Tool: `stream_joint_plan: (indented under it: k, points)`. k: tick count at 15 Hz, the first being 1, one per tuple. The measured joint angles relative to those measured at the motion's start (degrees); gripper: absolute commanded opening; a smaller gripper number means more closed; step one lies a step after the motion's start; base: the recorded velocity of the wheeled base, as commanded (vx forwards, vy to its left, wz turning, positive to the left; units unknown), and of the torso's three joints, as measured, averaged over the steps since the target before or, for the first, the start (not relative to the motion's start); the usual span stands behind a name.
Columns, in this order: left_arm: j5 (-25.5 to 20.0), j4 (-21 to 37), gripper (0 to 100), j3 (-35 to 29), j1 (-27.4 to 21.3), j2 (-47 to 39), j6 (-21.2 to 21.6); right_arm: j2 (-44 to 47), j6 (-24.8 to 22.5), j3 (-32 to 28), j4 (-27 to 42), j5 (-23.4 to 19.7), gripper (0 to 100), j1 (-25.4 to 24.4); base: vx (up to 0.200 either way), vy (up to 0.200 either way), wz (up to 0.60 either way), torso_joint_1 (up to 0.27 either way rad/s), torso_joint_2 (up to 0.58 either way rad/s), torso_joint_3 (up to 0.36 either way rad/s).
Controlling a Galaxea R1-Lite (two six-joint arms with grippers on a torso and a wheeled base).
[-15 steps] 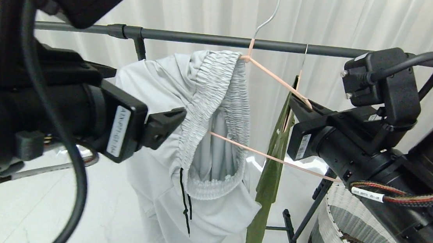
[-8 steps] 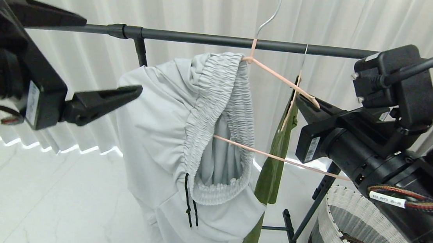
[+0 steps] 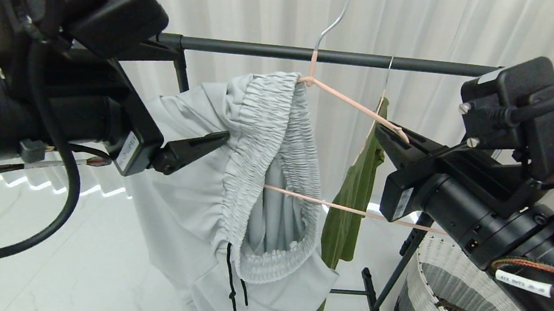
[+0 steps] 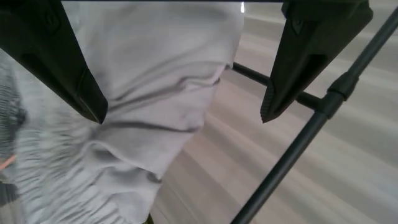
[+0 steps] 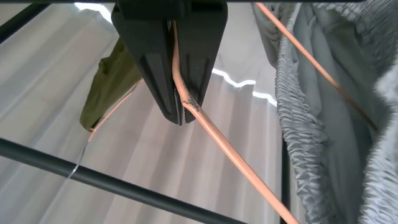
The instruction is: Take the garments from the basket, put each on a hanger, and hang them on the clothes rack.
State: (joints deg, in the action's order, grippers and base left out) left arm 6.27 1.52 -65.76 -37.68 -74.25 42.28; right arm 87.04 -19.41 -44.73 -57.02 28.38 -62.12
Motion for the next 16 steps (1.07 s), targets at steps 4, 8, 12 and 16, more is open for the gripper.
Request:
stream_joint_plan:
  k: [4, 8, 12, 16]
  points:
    - [0.2, 0.0, 100, 0.2, 0.2, -1.2, 0.0, 0.0, -1.4, 0.0, 0.0, 0.0, 0, -2.8, 0.000, 0.000, 0.00, 0.000, 0.00, 0.000]
    - [0.4, 0.0, 100, 1.5, 1.7, -1.3, 0.0, 0.2, -2.6, 0.1, 0.0, 0.1, 0, -5.2, 0.000, 0.000, 0.00, 0.000, 0.00, 0.000]
    - [0.4, 0.0, 0, 2.0, 2.4, -0.9, 0.1, 0.1, -2.7, -0.1, 0.0, 0.2, 0, -5.4, 0.000, 0.000, 0.00, 0.000, 0.00, 0.000]
    - [0.4, 0.0, 0, 2.2, 2.4, -0.8, 0.0, 0.0, -2.9, -0.3, 0.0, 0.2, 0, -5.4, 0.000, 0.000, 0.00, 0.000, 0.00, 0.000]
